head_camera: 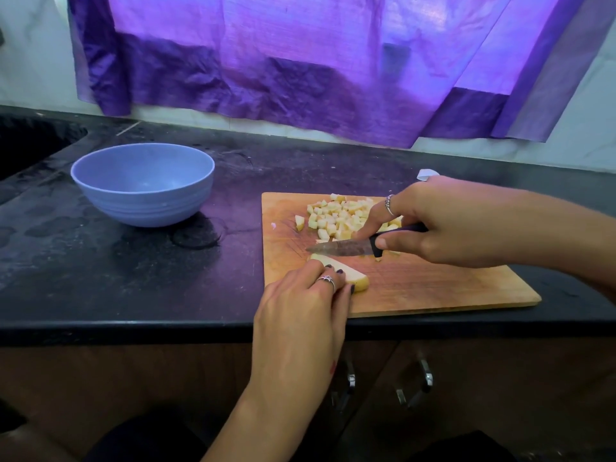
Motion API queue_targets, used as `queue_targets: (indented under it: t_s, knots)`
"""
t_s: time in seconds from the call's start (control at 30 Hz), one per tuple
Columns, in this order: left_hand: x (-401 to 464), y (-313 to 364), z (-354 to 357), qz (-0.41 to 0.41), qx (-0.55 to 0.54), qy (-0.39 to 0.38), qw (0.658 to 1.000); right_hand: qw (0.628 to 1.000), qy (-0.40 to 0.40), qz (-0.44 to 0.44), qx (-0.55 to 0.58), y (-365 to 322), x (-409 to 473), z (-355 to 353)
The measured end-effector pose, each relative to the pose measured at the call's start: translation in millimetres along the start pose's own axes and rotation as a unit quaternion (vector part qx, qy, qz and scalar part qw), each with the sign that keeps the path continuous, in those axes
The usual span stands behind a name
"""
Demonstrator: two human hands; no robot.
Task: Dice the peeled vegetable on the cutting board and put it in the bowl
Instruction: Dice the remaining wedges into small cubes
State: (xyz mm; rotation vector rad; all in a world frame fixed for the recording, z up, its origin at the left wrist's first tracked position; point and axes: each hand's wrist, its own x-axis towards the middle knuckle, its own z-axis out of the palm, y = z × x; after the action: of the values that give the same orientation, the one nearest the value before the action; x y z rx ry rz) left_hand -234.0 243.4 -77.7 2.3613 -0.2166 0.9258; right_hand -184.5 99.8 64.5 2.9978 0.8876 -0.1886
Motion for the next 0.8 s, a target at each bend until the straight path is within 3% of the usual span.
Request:
queue_targets:
  t_s: [0.8]
  knots:
    - [3.2,-0.9,-2.8,-0.056,-0.027,-0.029,0.998,1.000,0.003,0.007,-0.011,-6.4,-1.0,-1.1]
